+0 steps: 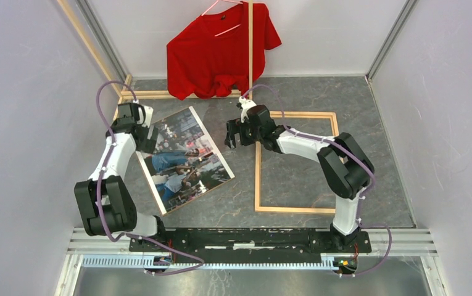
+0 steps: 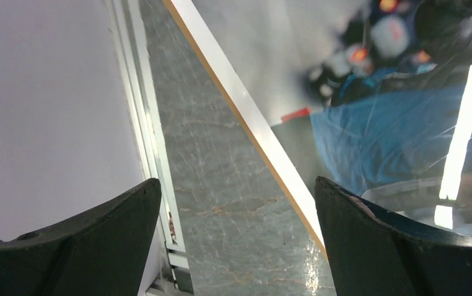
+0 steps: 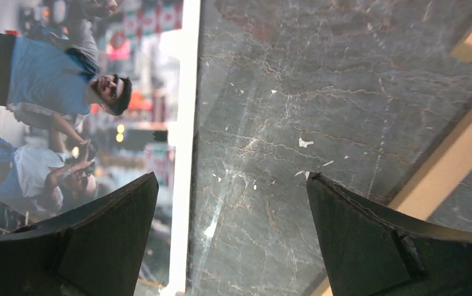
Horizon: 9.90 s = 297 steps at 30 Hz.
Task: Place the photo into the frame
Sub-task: Pick up the photo frame item at the center of the board, then place the photo frame item in the photo frame, then pick up the photo frame item from the photo frame.
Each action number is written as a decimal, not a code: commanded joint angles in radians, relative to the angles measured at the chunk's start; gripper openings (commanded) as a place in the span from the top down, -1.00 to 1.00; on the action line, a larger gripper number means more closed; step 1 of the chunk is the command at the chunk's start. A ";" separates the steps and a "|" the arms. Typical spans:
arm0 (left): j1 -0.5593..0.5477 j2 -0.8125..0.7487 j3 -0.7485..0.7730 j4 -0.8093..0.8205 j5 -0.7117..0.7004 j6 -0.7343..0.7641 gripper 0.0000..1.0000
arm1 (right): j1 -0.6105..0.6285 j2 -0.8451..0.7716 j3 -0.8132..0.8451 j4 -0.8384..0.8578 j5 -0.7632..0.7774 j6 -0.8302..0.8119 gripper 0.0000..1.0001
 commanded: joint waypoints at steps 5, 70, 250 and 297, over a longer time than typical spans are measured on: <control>0.039 0.107 -0.099 0.212 -0.076 0.081 -1.00 | 0.009 0.149 0.133 0.008 -0.023 0.051 -0.96; 0.017 0.396 -0.191 0.303 -0.062 0.197 -0.84 | 0.033 0.113 -0.021 0.503 -0.337 0.616 -0.77; -0.974 0.333 0.011 0.160 -0.171 -0.108 -1.00 | -0.666 -0.214 -0.348 -0.122 -0.668 -0.062 -0.29; -0.980 0.376 0.056 0.158 -0.214 -0.074 -1.00 | -0.801 -0.610 -0.891 0.149 -0.741 0.200 0.03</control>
